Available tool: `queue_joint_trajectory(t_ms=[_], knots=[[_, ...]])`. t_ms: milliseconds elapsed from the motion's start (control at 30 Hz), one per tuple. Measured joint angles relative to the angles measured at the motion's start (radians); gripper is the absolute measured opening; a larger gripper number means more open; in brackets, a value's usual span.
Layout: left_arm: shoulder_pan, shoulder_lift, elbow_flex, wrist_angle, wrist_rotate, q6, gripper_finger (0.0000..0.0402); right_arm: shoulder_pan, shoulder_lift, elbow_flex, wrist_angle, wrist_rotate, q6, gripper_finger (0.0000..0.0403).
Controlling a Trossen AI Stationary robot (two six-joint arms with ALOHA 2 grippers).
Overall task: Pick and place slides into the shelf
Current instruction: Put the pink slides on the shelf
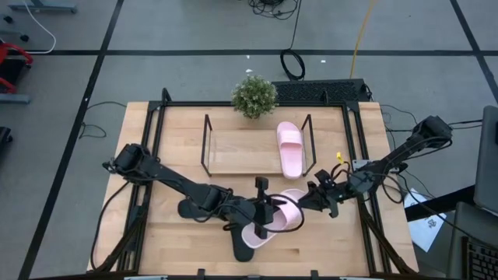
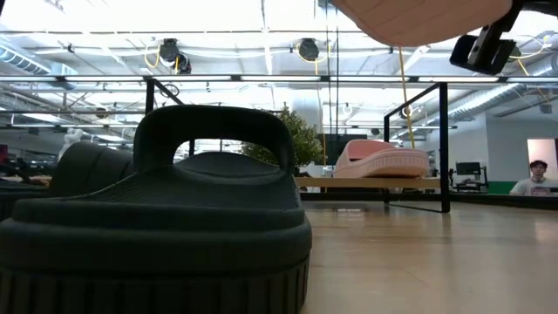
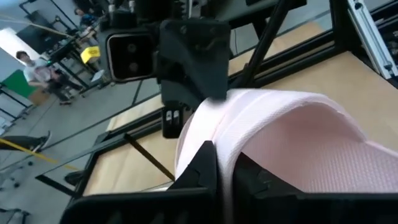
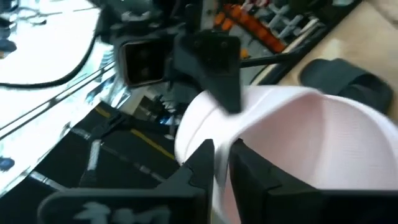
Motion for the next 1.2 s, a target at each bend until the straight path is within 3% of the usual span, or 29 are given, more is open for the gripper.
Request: queue_joint_trajectory(t_ms=[200,433,633,1033,1200], knots=[[-0.04,-0.02,0.001,-0.067,-0.074,-0.029,0.0002,0.013,-0.001,0.0,0.04,-0.03,-0.091,0.0075],[-0.129,-0.075,-0.002,-0.26,-0.375,-0.184,0.0001,0.014,-0.018,0.002,0.085,-0.043,-0.171,0.01],[-0.134,-0.092,-0.001,-0.23,-0.519,-0.283,0.0001,0.015,-0.023,0.002,0.193,-0.034,-0.309,0.0104],[0.142,-0.073,-0.002,-0.269,-0.544,-0.565,0.0,0.061,-0.024,0.002,0.298,-0.03,-0.487,0.0105],[0.227,-0.073,-0.002,-0.349,-0.485,-0.621,0.0,0.09,-0.044,0.002,0.297,-0.03,-0.572,0.0105]])
